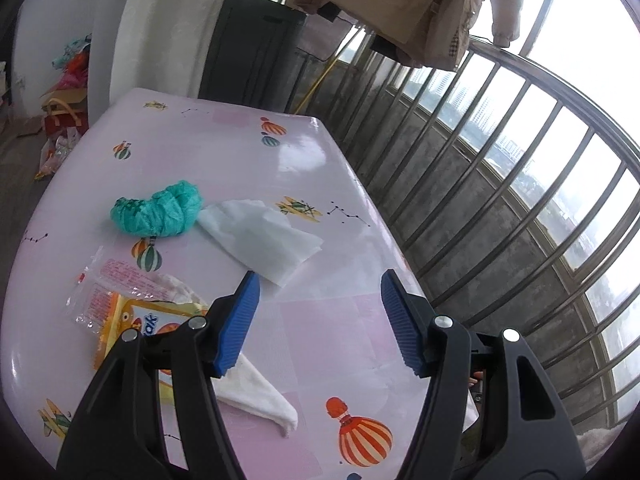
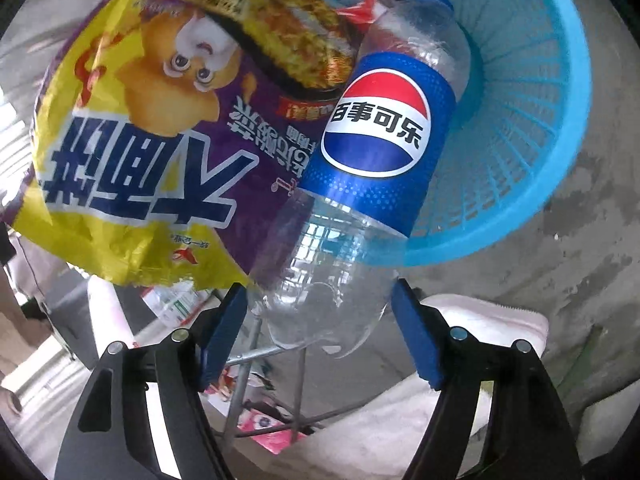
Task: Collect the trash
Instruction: 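Move both tools back over the table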
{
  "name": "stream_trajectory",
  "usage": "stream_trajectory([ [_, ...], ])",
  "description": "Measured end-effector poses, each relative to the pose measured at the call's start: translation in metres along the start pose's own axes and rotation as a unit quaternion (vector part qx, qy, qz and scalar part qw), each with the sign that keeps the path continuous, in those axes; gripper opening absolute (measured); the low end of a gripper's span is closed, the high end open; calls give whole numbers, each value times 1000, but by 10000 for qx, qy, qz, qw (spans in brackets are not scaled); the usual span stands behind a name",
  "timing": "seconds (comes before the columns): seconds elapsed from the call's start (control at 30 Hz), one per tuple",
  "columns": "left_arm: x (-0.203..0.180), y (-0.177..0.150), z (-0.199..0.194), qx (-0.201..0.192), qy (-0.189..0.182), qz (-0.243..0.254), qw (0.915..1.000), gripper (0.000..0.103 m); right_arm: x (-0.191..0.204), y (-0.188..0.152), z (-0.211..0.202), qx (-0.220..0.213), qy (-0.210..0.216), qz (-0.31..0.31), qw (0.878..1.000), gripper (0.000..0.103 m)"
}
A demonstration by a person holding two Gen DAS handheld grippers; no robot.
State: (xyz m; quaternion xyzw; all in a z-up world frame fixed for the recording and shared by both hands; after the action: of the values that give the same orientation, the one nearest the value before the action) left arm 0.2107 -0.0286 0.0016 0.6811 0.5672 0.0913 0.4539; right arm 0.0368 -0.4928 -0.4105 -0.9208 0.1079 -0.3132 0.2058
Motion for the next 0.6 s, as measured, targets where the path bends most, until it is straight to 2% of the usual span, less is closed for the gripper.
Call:
stream_trajectory([
  [0.07, 1, -1, -2, -14, 19, -28, 10000, 59, -3, -8, -9, 83, 400, 387, 9984, 72],
  [0.1, 1, -2, -3, -13, 30, -17, 10000, 59, -2, -15, -14, 179, 777, 673, 9945, 72],
  [0.17, -1, -2, -5, -8, 59, 16, 10000, 59, 1, -30, -24, 387, 1455, 1243, 9808, 72],
  [0.2, -4, -3, -8, -27, 48, 47, 10000, 59, 1, -36, -27, 375, 1627, 1444, 9753, 72],
  [0.3, -9, -3, -15, -163, -3, 96, 9998, 59, 5, -33, -35, 294, 1662, 1658, 9716, 73],
  [0.33, -10, -4, -16, -198, -45, 93, 9998, 59, 6, -29, -34, 302, 1638, 1716, 9710, 79],
  [0.4, -11, -9, -16, -150, -78, 59, 9998, 59, 7, -20, -34, 332, 1619, 1820, 9693, 83],
  [0.6, -1, -8, -20, -181, 7, 26, 9998, 59, 5, -7, -60, -105, 1540, 1627, 9745, 85],
])
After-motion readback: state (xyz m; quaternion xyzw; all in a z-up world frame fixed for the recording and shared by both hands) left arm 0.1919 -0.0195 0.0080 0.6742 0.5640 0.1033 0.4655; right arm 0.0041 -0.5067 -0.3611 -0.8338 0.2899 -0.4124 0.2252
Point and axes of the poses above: each gripper's, at about its wrist camera, not at the fingertips, and z roughly the way its jaws point, x to its left, y to its top, the point moved 7 cm from there along z, roughly the way its jaws point, and after that the axes turned 3 degrees about -x, right-handed, at the moved point
